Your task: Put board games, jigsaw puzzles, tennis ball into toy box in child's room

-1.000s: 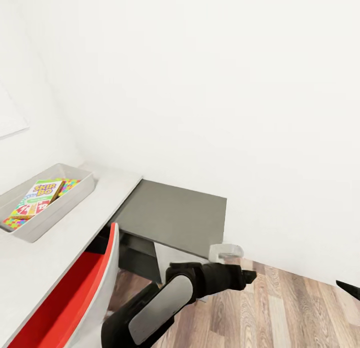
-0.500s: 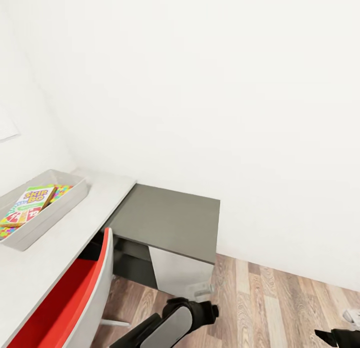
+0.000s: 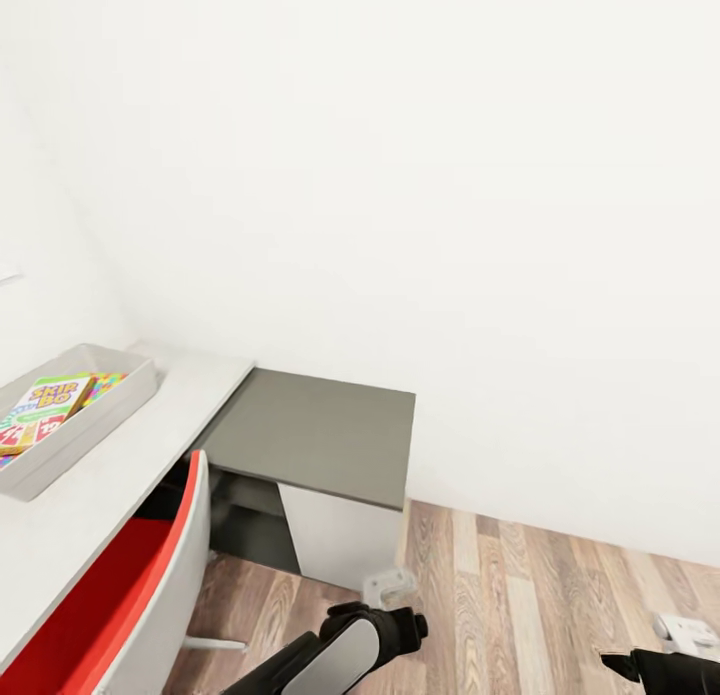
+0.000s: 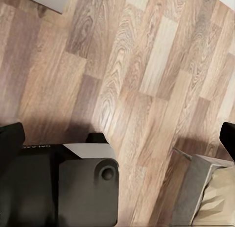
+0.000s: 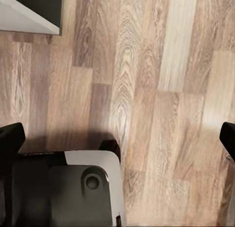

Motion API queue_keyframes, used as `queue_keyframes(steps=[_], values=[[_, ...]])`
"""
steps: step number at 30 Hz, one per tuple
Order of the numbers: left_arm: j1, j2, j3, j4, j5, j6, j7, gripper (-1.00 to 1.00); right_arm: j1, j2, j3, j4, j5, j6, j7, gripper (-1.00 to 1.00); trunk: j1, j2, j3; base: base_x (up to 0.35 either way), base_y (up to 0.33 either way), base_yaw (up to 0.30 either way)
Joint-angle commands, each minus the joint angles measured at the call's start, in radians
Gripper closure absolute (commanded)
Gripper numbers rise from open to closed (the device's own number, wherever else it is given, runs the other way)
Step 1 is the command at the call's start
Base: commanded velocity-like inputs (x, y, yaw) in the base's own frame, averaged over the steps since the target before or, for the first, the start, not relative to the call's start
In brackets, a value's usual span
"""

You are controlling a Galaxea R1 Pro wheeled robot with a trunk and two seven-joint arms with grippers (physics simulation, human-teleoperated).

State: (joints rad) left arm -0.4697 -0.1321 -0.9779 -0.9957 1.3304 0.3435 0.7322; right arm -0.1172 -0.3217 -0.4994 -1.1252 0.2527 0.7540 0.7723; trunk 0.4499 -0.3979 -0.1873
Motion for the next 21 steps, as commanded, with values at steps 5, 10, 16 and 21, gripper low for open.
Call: queue_keyframes(steps=[5,10,16,21], values=[[-0.001,0.001,-0.001,0.002,0.004,0.002,0.007,-1.00,-0.014,0.002,-0.001,0.026,0.011,-0.002,0.004,-1.00,0.000,-0.002,0.006,-0.292,-0.153,-0.105],[-0.001,0.001,-0.001,0.033,0.005,0.002,0.006,-1.00,-0.031,0.024,0.004,0.093,0.012,-0.007,-0.052,-1.00,0.000,-0.002,0.014,-0.298,-0.158,-0.105],[0.014,0.007,-0.001,0.441,0.008,-0.002,-0.004,-1.00,-0.096,0.084,0.215,0.484,0.014,-0.282,-0.260,-1.00,0.000,-0.002,0.024,-0.210,-0.109,-0.099],[0.066,0.040,0.003,0.504,0.013,-0.001,-0.088,-1.00,-0.100,0.119,0.238,0.629,0.015,-0.346,-0.408,-1.00,0.000,-0.002,0.032,-0.038,-0.018,-0.072]])
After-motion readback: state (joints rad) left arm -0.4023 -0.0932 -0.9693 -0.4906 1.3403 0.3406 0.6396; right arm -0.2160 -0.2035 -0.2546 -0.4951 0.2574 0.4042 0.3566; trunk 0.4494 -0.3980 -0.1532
